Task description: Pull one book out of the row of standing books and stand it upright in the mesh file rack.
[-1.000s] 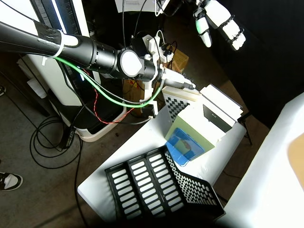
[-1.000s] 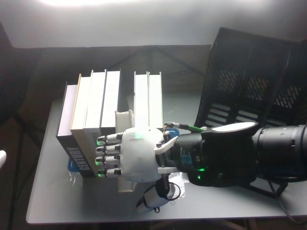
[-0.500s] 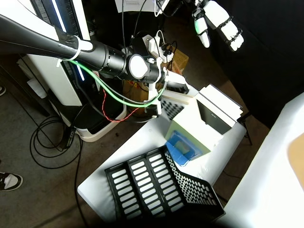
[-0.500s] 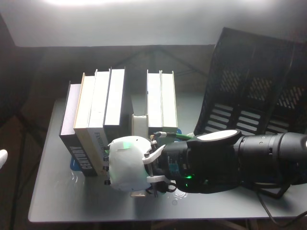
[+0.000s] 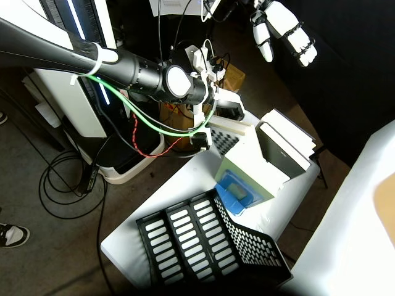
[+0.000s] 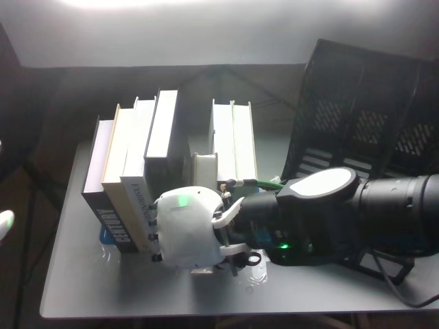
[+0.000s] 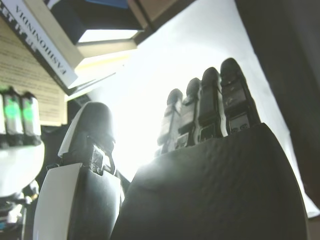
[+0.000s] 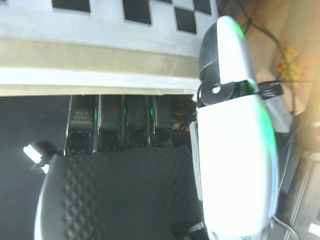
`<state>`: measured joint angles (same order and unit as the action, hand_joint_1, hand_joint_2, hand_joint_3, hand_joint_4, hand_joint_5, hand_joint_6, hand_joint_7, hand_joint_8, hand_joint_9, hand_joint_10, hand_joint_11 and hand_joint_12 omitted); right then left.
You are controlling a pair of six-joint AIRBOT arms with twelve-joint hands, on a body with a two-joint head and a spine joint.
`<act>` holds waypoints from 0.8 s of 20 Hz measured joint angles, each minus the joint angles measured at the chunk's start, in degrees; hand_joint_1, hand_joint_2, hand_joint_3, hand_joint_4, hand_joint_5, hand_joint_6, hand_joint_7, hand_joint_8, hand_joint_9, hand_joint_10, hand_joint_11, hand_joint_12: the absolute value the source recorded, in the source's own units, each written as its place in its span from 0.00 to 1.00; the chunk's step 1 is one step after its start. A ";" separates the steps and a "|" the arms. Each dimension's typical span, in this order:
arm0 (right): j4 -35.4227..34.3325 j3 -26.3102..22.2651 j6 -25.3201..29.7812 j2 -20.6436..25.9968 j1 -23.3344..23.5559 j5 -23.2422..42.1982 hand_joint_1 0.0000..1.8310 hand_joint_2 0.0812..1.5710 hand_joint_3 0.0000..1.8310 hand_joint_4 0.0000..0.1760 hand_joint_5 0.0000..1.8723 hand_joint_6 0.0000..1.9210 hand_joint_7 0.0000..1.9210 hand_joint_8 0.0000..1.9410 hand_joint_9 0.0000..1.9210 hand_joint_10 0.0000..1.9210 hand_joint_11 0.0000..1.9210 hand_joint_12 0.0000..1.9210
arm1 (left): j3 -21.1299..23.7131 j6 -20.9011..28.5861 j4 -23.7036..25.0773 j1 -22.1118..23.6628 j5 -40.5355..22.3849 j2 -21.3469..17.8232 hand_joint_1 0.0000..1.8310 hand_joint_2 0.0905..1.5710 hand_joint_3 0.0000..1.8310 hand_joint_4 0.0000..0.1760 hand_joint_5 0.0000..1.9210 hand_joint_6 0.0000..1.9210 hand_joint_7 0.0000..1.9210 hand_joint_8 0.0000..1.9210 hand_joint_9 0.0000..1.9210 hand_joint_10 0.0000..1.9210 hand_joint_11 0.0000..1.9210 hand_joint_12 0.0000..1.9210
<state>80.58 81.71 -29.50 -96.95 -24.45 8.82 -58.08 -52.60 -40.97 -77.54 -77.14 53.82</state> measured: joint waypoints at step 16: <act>5.66 -4.87 17.59 13.05 6.78 14.38 0.74 0.73 0.00 0.00 0.44 0.56 0.51 0.58 0.38 0.78 0.22 0.97 | -5.55 -1.70 8.15 9.29 11.98 2.27 0.21 0.90 0.00 0.22 0.02 0.00 0.00 0.00 0.00 0.00 0.00 0.00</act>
<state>86.24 76.84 -11.90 -83.90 -17.67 23.20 -63.64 -54.30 -32.82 -68.25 -65.17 56.10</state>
